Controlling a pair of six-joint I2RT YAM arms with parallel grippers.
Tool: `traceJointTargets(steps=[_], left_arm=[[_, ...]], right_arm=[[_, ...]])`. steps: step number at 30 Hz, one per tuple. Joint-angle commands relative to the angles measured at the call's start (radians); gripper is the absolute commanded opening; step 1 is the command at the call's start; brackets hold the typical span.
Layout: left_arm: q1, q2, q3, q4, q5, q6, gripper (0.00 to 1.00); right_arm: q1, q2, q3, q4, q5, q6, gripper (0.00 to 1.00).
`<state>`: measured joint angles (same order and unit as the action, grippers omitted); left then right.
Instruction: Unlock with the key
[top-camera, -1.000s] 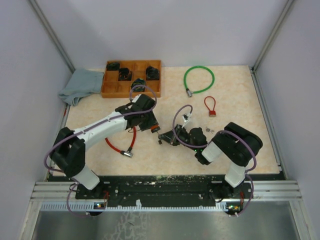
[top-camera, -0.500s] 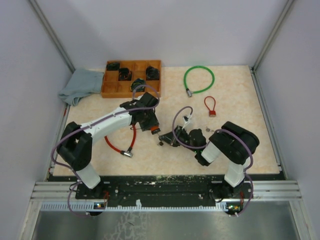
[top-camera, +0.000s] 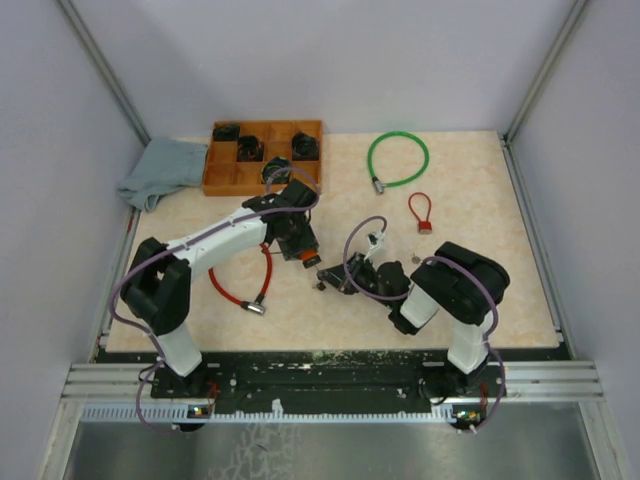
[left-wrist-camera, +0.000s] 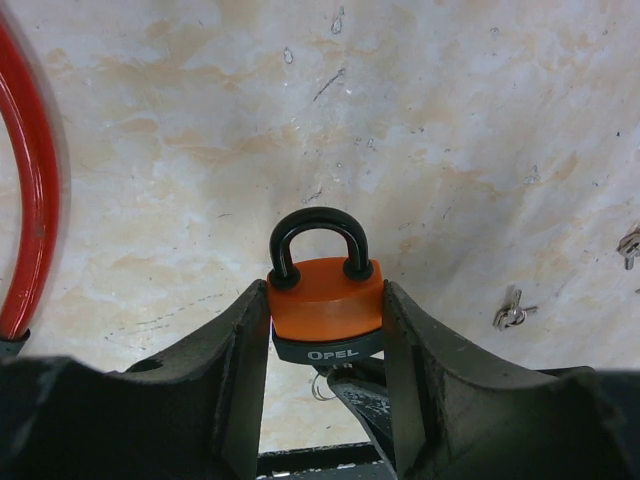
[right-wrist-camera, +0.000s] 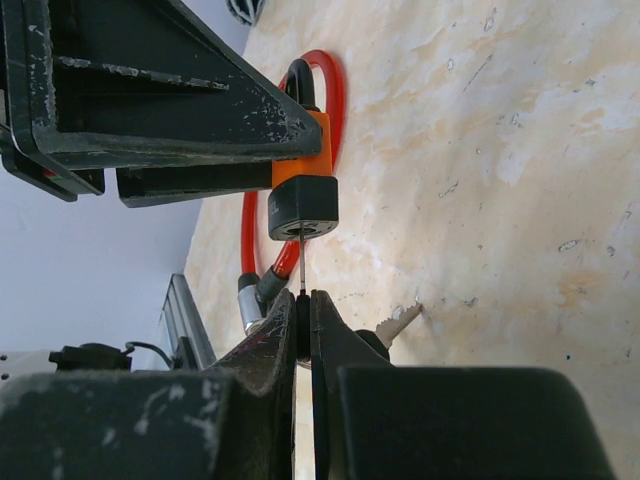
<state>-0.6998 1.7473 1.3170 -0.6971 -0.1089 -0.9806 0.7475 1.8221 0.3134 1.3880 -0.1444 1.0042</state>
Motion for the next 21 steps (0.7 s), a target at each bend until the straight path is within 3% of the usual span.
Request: traceJointTargets(steps=[1, 7, 14, 21], left_arm=[[-0.014, 0.02, 0.009, -0.104, 0.125, -0.019, 0.0], [-0.004, 0.033, -0.003, -0.085, 0.191, -0.026, 0.0], [0.002, 0.008, -0.038, -0.043, 0.188, -0.043, 0.0], [0.027, 0.012, -0.028, -0.102, 0.16, -0.028, 0.0]], right_arm=[[0.0, 0.012, 0.029, 0.227, 0.139, -0.001, 0.0], [0.0, 0.038, 0.028, 0.304, 0.151, 0.002, 0.0], [0.001, 0.049, 0.023, 0.337, 0.181, 0.06, 0.0], [0.001, 0.005, 0.01, 0.338, 0.194, 0.029, 0.0]])
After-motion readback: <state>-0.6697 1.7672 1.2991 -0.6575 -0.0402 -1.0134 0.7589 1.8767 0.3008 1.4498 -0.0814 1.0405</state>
